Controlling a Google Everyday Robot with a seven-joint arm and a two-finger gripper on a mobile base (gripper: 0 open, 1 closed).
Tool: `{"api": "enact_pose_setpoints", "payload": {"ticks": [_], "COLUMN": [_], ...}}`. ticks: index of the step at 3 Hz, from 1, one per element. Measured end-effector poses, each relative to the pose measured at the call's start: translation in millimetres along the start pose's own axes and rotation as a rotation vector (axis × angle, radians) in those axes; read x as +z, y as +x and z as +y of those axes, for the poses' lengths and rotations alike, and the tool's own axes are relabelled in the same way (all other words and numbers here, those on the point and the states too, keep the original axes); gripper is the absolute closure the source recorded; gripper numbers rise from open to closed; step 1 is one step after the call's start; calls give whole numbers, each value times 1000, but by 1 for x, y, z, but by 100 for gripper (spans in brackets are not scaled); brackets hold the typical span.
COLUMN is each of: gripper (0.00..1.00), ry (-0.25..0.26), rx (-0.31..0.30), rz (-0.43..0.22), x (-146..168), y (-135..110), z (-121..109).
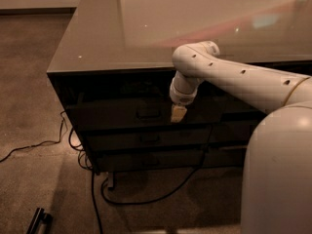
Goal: Open top drawer
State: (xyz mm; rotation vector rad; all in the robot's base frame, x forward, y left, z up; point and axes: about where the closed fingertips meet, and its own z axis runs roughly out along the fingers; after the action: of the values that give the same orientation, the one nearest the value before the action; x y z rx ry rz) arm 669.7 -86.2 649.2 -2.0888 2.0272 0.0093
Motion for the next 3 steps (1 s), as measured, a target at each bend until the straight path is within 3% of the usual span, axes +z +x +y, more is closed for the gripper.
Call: {"api": "enact_pose_setpoints", "payload": {"ticks": [1,3], "gripper": [0,0], "ry": [0,-19], "rx": [0,-22], "rz": [0,3], "x": [0,6], "y": [0,0], "z": [0,12]}}
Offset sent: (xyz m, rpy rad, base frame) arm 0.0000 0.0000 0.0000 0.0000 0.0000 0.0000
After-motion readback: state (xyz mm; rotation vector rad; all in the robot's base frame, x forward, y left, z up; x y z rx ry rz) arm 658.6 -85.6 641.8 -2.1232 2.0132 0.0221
